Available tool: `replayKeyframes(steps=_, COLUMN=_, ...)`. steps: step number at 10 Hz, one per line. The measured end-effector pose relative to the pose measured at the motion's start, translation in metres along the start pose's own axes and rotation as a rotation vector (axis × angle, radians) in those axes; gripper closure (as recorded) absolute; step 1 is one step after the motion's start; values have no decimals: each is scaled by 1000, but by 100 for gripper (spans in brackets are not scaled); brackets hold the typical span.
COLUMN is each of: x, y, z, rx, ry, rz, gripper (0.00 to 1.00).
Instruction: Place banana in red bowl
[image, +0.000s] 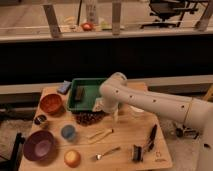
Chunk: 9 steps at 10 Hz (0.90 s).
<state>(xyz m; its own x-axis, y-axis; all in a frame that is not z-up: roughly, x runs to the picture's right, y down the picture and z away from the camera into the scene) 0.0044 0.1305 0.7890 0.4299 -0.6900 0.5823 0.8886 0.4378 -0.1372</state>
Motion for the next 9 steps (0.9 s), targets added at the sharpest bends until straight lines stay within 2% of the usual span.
replayKeyframes(steps=2, x=0, y=0, z=2, rx=2, ry=-14, rz=0, gripper=20)
replayKeyframes(steps=3, x=-1, y=3, z=2, rx=-17, ry=-15, rz=16, gripper=20)
replayKeyframes(steps=5, x=-19, y=12, z=10, rx=-67, ry=-35, rz=64, gripper=20)
replayKeyframes(steps=7, x=-35, y=19, z=23, rx=-93, ry=-66, rz=107, gripper=20)
replayKeyframes(steps=9, x=-45, y=22, z=39, rx=-100, ry=-97, rz=138, gripper=20)
